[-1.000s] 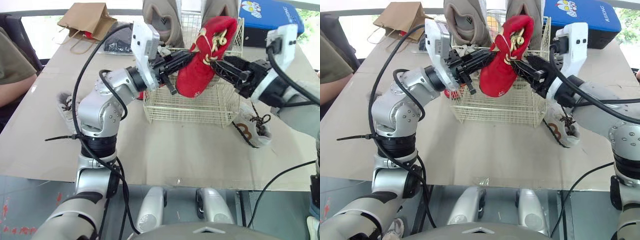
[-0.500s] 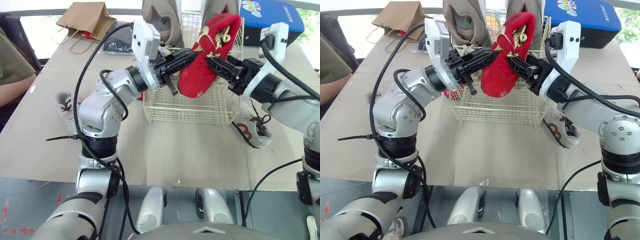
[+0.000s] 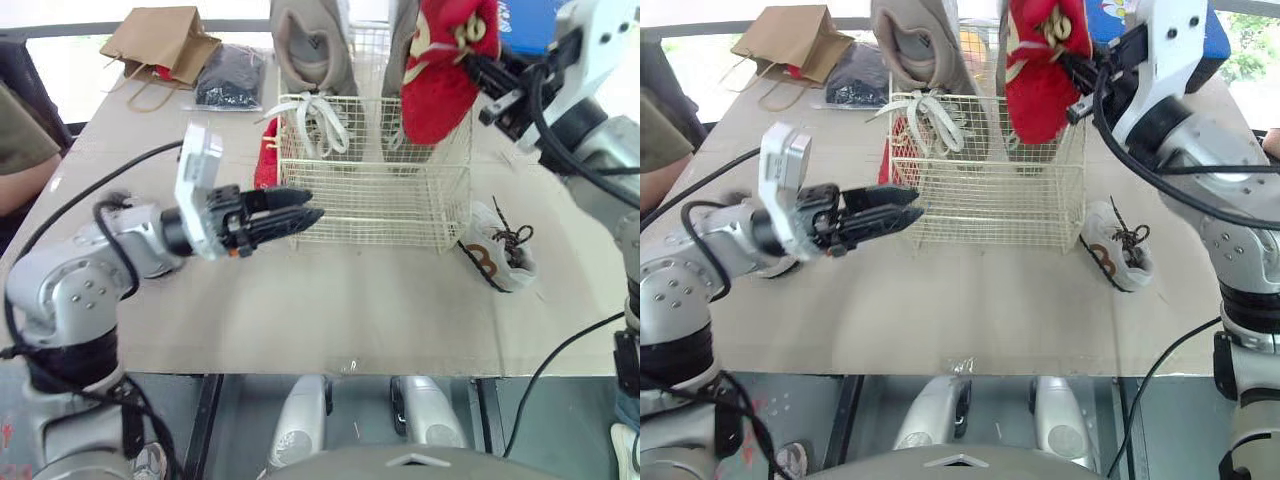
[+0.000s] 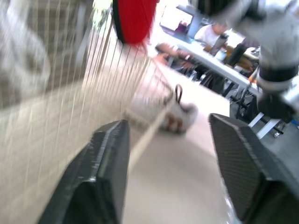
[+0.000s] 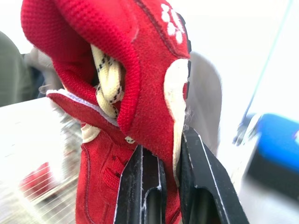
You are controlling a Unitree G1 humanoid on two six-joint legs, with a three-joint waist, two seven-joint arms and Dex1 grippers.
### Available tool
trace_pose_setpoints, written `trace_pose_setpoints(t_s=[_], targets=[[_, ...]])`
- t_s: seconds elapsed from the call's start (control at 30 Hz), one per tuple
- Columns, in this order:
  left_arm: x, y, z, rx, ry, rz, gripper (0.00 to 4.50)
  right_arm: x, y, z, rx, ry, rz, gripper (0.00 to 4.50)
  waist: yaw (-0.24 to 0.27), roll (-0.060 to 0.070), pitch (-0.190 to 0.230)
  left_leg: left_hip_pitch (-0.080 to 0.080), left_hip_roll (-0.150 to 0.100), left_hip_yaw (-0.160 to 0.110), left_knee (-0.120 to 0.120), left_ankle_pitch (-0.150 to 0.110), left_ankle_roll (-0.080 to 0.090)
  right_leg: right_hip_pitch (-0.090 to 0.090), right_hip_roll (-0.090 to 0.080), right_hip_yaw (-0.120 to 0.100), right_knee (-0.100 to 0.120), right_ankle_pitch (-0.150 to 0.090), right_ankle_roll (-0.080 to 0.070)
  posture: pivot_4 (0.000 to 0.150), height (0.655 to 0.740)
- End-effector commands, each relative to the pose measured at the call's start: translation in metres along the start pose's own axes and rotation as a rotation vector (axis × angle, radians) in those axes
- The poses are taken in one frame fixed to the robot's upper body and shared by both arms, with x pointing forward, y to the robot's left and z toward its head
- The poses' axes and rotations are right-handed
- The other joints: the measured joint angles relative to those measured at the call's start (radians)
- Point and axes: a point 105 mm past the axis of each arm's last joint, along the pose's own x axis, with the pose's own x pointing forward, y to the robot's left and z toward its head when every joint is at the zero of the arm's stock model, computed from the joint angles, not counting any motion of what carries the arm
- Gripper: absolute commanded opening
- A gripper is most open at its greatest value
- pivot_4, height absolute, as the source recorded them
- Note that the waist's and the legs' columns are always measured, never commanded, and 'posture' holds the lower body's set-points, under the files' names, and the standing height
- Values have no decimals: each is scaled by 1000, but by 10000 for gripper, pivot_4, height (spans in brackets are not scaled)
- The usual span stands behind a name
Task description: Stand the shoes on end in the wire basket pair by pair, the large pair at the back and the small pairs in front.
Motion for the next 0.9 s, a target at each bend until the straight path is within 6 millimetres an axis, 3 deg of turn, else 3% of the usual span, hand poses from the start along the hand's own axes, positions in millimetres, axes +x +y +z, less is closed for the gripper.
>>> trace_pose_setpoints(t_s=[0.03,0.13,0.3,0.33,0.37,0.43,0.53,0.67,0.73,0.9], targets=[[-5,-15,7,104,-31,-12,29852,3,-1,11,-129,-84,24,0,7,0,0,0,0,1,0,0,0,0,0,1,0,0,0,1500,7400],[-6,-14,11,121,-81,25,29852,6,2,-13,-200,-49,45,0,13,-1,0,0,0,1,0,0,0,0,0,1,0,0,0,1500,7400],[-5,-13,15,162,-99,58,29852,-2,3,-72,-116,52,50,0,12,-2,-1,0,0,1,1,0,0,0,0,1,0,0,0,1500,7400],[-6,-12,16,167,-107,73,30367,-5,2,-80,-50,53,42,6867,11,-1,-1,0,0,1,1,0,0,0,0,1,0,0,0,1500,7400],[-8,-10,16,170,-111,89,30367,-8,3,-86,-21,59,45,9502,10,-1,-1,0,0,1,0,0,0,0,0,1,0,0,0,1500,7400],[-13,-2,16,173,-124,139,30367,-11,5,-94,-22,69,50,18892,6,-1,-1,1,0,2,0,0,0,0,0,2,1,0,0,1500,7400],[-30,29,23,168,-159,276,30367,-14,2,-84,-32,41,29,33180,8,0,-1,3,0,2,0,0,0,1,0,2,1,0,0,1500,7400],[-54,78,31,148,-143,458,30367,-28,3,-59,-71,12,54,33180,16,0,-1,2,0,-1,1,0,0,1,1,-1,2,0,-1,1500,7400],[-59,104,24,104,-39,525,30367,-39,7,-44,-119,-1,92,33180,26,1,-1,1,-1,-1,1,0,0,2,0,-1,1,0,-1,1500,7400],[-46,157,17,-30,88,574,30367,-72,45,-18,-218,31,340,33180,35,0,-1,0,-1,-2,0,0,0,2,0,-4,-2,0,0,1500,7400]])
